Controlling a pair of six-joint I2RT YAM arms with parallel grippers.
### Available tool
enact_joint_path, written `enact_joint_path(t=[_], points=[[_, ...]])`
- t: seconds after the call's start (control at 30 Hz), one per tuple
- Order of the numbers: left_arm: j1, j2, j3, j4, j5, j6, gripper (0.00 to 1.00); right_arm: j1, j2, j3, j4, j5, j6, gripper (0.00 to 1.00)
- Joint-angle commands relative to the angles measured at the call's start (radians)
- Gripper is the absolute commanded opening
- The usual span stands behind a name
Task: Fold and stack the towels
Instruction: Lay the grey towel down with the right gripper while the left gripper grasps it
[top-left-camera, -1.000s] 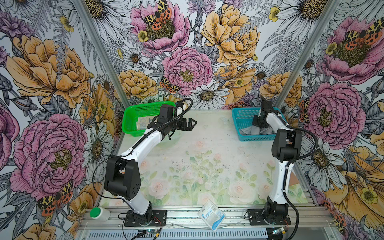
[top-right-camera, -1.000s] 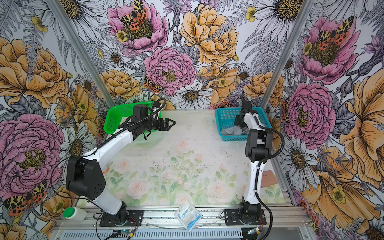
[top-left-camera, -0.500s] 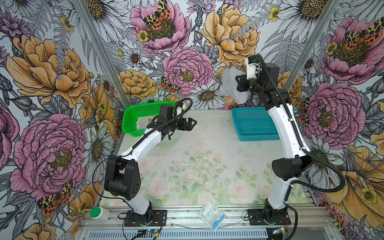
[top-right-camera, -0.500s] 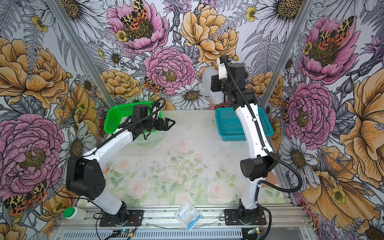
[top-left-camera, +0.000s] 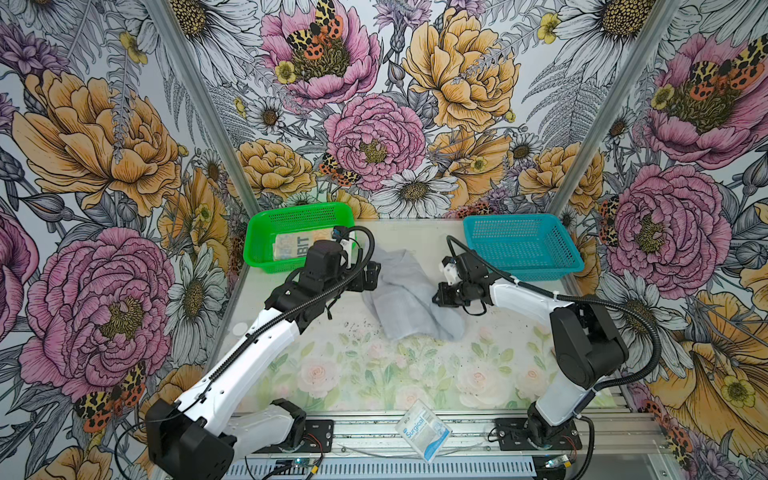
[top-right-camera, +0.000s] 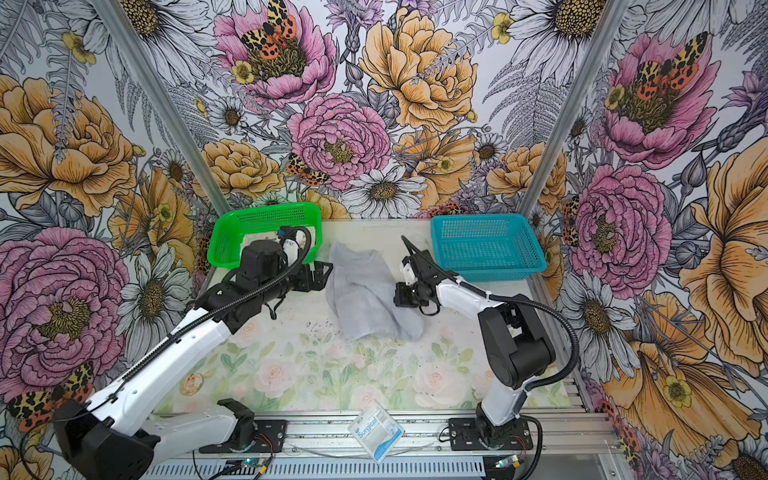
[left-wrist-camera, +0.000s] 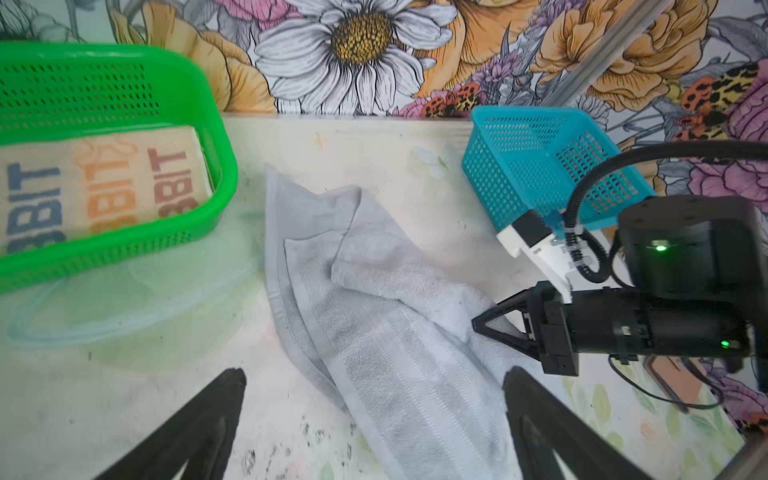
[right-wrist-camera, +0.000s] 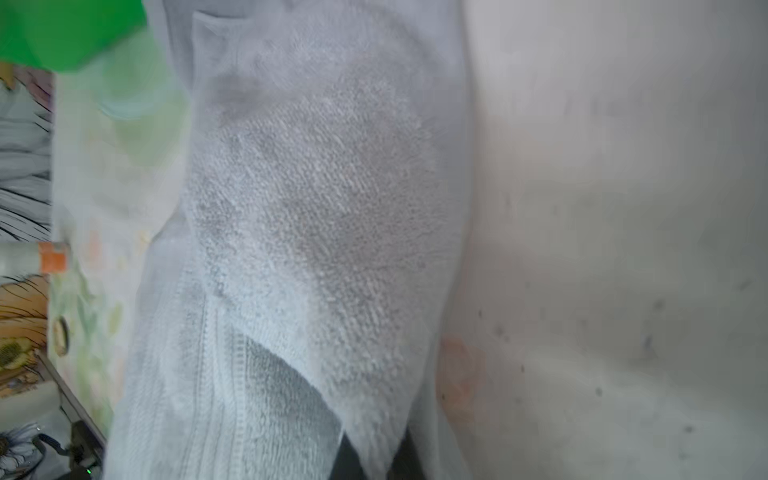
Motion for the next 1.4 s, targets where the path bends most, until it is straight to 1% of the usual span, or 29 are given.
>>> enact_joint_path(t=[0.0,0.1,0.2,0.27,0.3,0.37,0.4,0.47,0.5,0.57,0.63,0.67,0.73,0.8,0.97,1.03,1.13,1.2,1.3,1.37], points=[[-0.063,-0.037,-0.137,-0.092,-0.091,-0.169,0.99,-0.005,-0.075,-0.063,0.173,-0.023,0.067,0.00],[-0.109,-0.092,-0.211,-0.104,-0.085,-0.262,0.98,-0.005,-0.134,-0.143,0.171,-0.012,0.068,0.00],[-0.114,-0.081,-0.261,-0.123,-0.014,-0.311,0.86,-0.004,-0.202,-0.198,0.161,-0.029,0.091,0.00],[-0.123,-0.047,-0.287,-0.148,0.026,-0.333,0.75,-0.001,-0.247,-0.224,0.132,-0.031,0.104,0.00],[-0.128,-0.037,-0.305,-0.152,0.048,-0.346,0.72,0.000,-0.268,-0.237,0.116,-0.025,0.106,0.00],[-0.165,-0.025,-0.347,-0.149,0.074,-0.379,0.64,0.000,-0.320,-0.265,0.081,-0.003,0.105,0.00],[-0.187,-0.021,-0.357,-0.147,0.082,-0.385,0.62,0.000,-0.344,-0.277,0.074,0.011,0.105,0.03],[-0.245,-0.010,-0.370,-0.133,0.104,-0.389,0.58,0.000,-0.389,-0.300,0.065,0.036,0.110,0.13],[-0.265,-0.004,-0.371,-0.122,0.116,-0.391,0.57,0.000,-0.403,-0.304,0.063,0.036,0.112,0.20],[-0.304,0.018,-0.380,-0.091,0.149,-0.406,0.56,0.002,-0.417,-0.302,0.055,0.035,0.112,0.36],[-0.330,0.053,-0.385,-0.074,0.149,-0.418,0.54,0.005,-0.427,-0.288,0.048,0.048,0.099,0.45],[-0.340,0.076,-0.387,-0.061,0.148,-0.418,0.51,0.006,-0.430,-0.275,0.038,0.064,0.088,0.47],[-0.359,0.127,-0.372,-0.034,0.147,-0.419,0.47,0.008,-0.432,-0.249,0.020,0.082,0.068,0.49],[-0.382,0.185,-0.348,-0.013,0.142,-0.423,0.46,0.008,-0.429,-0.230,0.016,0.084,0.055,0.50],[-0.426,0.360,-0.267,-0.018,0.105,-0.437,0.40,0.008,-0.420,-0.209,0.018,0.085,0.035,0.52],[-0.442,0.407,-0.239,-0.021,0.085,-0.448,0.39,0.009,-0.423,-0.212,0.019,0.088,0.034,0.53],[-0.458,0.467,-0.194,-0.054,0.057,-0.459,0.38,0.008,-0.429,-0.228,0.019,0.091,0.035,0.54],[-0.464,0.500,-0.168,-0.097,0.030,-0.467,0.36,0.009,-0.435,-0.237,0.018,0.091,0.033,0.54],[-0.471,0.533,-0.141,-0.181,-0.009,-0.474,0.25,0.008,-0.448,-0.250,0.019,0.092,0.033,0.55],[-0.481,0.533,-0.137,-0.226,-0.046,-0.484,0.12,0.008,-0.460,-0.252,0.019,0.098,0.033,0.55]])
